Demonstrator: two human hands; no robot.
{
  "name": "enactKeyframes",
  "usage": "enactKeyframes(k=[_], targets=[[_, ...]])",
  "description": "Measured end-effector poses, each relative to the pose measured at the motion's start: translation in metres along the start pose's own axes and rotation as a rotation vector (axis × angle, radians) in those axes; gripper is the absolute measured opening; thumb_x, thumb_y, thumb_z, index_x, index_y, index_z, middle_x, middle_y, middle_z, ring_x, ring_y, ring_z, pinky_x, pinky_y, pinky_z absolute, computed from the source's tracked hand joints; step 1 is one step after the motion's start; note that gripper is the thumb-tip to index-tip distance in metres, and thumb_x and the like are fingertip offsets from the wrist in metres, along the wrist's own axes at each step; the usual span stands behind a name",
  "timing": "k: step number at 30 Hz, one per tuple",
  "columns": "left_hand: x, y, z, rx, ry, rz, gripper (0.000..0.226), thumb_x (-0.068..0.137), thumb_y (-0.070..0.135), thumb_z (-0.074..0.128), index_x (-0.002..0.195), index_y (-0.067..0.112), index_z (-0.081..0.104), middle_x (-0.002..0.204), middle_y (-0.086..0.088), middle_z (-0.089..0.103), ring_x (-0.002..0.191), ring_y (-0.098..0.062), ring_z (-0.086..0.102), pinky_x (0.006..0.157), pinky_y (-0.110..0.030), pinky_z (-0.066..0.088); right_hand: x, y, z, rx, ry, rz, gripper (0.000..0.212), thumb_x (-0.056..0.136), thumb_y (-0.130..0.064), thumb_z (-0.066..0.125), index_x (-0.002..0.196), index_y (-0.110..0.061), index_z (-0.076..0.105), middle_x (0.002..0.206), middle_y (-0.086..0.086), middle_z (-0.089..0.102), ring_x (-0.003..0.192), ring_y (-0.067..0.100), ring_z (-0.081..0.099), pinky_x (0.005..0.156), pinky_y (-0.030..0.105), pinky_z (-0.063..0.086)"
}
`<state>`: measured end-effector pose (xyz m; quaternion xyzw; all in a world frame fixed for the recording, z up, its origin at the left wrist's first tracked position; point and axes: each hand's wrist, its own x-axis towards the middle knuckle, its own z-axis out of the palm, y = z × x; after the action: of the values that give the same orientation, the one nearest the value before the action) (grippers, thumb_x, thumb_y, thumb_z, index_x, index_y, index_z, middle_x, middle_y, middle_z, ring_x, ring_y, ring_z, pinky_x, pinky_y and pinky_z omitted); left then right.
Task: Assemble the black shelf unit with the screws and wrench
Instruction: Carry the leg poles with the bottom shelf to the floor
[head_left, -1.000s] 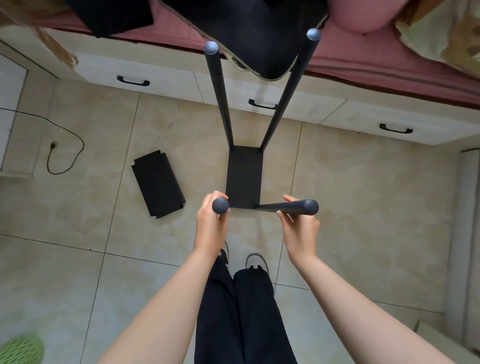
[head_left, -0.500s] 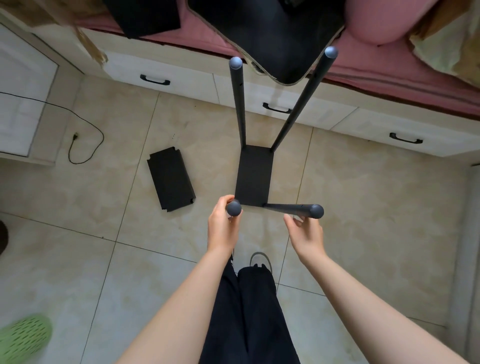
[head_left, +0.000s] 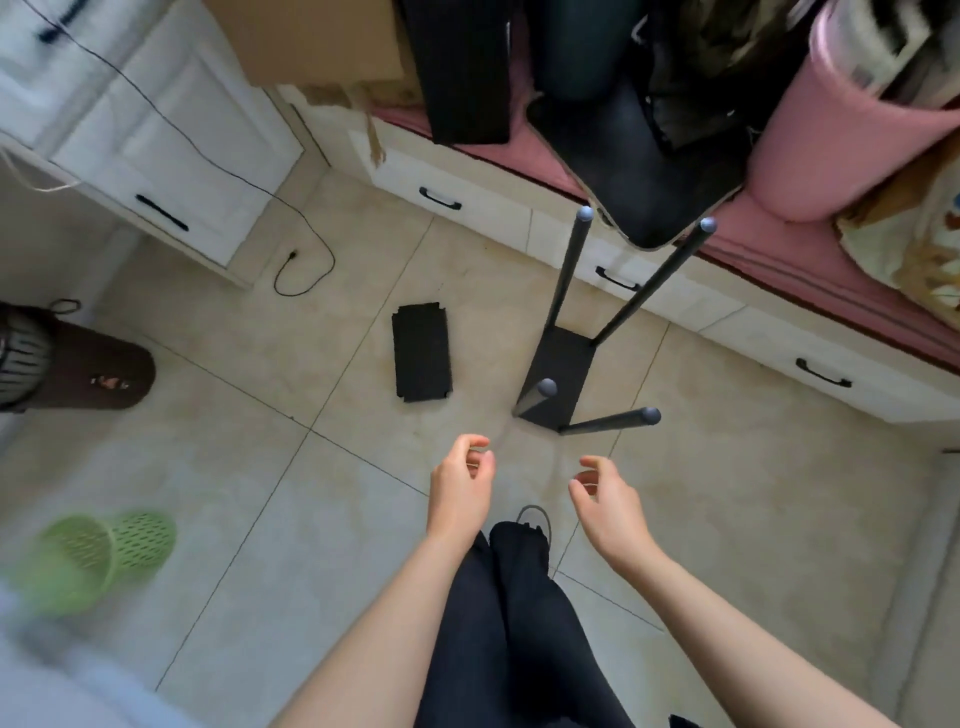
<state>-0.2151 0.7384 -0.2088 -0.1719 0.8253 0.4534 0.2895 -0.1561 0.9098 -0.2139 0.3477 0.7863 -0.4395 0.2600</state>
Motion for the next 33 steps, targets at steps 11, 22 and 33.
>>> enactKeyframes(k=[11, 22, 33], targets=[[-0.104, -0.029, -0.149, -0.188, 0.292, -0.082, 0.014, 0.102, 0.021, 0.050, 0.107, 0.030, 0.059, 0.093, 0.005, 0.070, 0.089, -0.017, 0.068, 0.084, -0.043, 0.056, -0.100, -0.125, 0.069, -0.254, -0.221, -0.382, 0.028, 0.101, -0.026, 0.050, 0.128, -0.021, 0.051, 0.109, -0.009, 0.060, 0.098, 0.003, 0.056, 0.089, 0.027, 0.051], [-0.157, -0.123, -0.328, -0.367, 0.643, -0.130, 0.015, 0.103, 0.026, 0.053, 0.097, 0.039, 0.058, 0.083, 0.007, 0.069, 0.076, -0.006, 0.065, 0.073, -0.028, 0.053, -0.174, -0.281, 0.218, -0.518, -0.471, -0.725, 0.027, 0.103, -0.027, 0.046, 0.128, -0.021, 0.053, 0.108, -0.013, 0.058, 0.103, 0.006, 0.058, 0.090, 0.024, 0.050], [-0.167, -0.177, -0.484, -0.532, 1.037, -0.132, 0.022, 0.097, 0.012, 0.060, 0.093, 0.034, 0.062, 0.078, 0.018, 0.070, 0.073, -0.006, 0.067, 0.070, -0.020, 0.050, -0.242, -0.421, 0.354, -0.518, -0.655, -0.924, 0.024, 0.102, -0.019, 0.049, 0.123, -0.015, 0.059, 0.106, -0.004, 0.063, 0.101, 0.008, 0.058, 0.088, 0.023, 0.048]])
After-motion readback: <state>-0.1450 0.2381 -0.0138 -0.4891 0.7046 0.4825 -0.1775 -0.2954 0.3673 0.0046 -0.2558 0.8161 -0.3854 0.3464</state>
